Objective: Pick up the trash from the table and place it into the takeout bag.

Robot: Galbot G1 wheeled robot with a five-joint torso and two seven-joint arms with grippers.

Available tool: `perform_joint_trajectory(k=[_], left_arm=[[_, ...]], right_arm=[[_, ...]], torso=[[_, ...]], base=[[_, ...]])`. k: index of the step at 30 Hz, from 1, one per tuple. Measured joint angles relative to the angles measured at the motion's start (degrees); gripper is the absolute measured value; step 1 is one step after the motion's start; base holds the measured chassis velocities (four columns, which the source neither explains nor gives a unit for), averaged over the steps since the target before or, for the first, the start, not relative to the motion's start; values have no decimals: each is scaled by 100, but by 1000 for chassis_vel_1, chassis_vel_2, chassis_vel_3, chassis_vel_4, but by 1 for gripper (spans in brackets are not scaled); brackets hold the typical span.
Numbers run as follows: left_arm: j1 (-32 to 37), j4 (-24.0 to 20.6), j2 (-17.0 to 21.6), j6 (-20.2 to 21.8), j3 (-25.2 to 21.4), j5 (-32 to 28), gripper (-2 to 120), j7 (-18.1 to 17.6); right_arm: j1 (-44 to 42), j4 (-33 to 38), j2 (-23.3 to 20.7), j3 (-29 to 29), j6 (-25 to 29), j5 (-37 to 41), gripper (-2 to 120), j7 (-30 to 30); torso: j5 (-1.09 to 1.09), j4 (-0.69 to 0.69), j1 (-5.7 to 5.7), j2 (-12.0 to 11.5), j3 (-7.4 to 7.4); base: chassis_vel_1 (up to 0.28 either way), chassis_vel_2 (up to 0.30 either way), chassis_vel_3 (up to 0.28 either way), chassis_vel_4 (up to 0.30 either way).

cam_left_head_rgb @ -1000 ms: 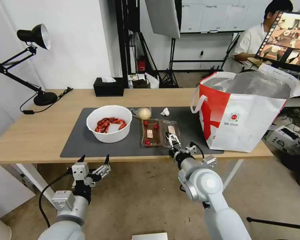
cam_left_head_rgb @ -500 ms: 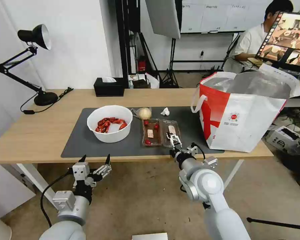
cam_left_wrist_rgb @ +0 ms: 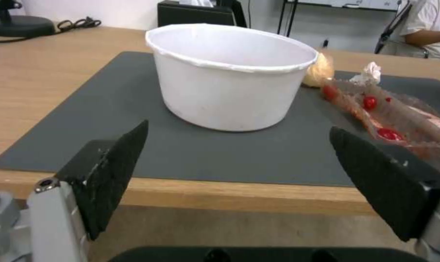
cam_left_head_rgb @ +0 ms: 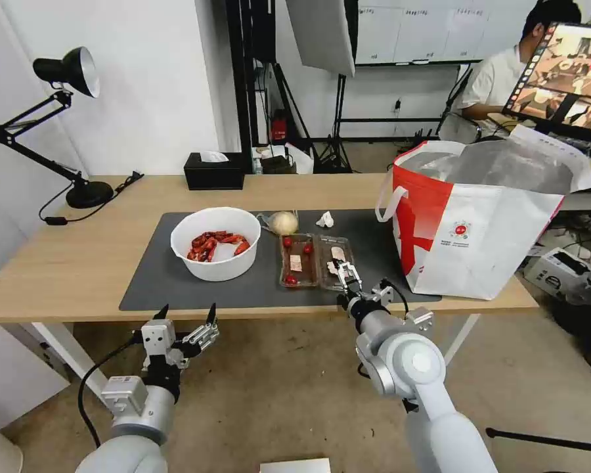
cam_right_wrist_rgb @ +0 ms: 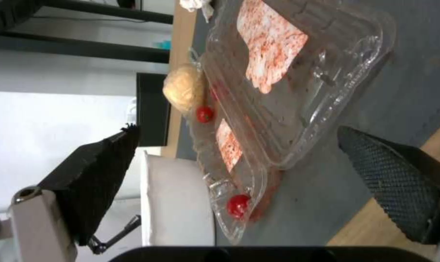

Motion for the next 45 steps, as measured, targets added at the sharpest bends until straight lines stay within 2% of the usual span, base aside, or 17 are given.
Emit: perform_joint_trajectory(k=[33, 45], left_arm=[[129, -58, -9, -120, -38, -17, 100, -2], [134, -40, -2, -213, -42, -21, 100, -3]], right_arm=[[285, -384, 156, 21, -1, -60, 100, -99], [374, -294, -54, 23, -116, -847, 100, -587]], torso=[[0, 1, 0, 0, -1], [0, 0, 0, 0, -1]], base=[[0, 0, 0, 0], [0, 0, 0, 0]])
